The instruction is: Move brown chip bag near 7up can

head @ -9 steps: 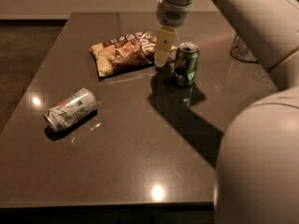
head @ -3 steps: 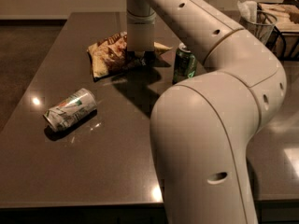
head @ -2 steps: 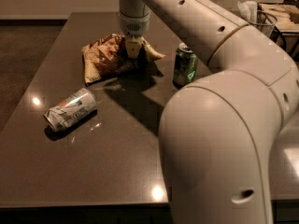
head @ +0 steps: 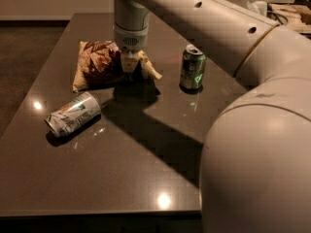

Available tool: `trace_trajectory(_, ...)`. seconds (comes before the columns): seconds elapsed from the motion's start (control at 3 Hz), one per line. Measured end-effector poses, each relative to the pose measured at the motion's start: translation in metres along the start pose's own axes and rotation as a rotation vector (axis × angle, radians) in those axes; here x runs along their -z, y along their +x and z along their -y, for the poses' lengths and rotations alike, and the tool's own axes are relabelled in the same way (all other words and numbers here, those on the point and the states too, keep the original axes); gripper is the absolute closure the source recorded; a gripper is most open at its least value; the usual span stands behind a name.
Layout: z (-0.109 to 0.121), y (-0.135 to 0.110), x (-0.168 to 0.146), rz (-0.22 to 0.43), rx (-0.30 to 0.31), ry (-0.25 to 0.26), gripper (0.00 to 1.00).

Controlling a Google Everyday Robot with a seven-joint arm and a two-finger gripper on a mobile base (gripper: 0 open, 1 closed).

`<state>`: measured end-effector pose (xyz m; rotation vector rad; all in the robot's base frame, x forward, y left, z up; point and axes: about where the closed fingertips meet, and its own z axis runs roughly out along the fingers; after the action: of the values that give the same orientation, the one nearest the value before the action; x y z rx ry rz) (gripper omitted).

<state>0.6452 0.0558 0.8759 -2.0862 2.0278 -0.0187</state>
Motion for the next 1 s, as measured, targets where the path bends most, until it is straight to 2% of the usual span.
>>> trace_trajectory(0.33, -0.027, -0.013, -0.002, 0.035, 0.025, -0.042, 1.00)
trace_trajectory(1.0, -0.060, -0.029, 0.023, 0.103, 0.070, -0.071, 1.00)
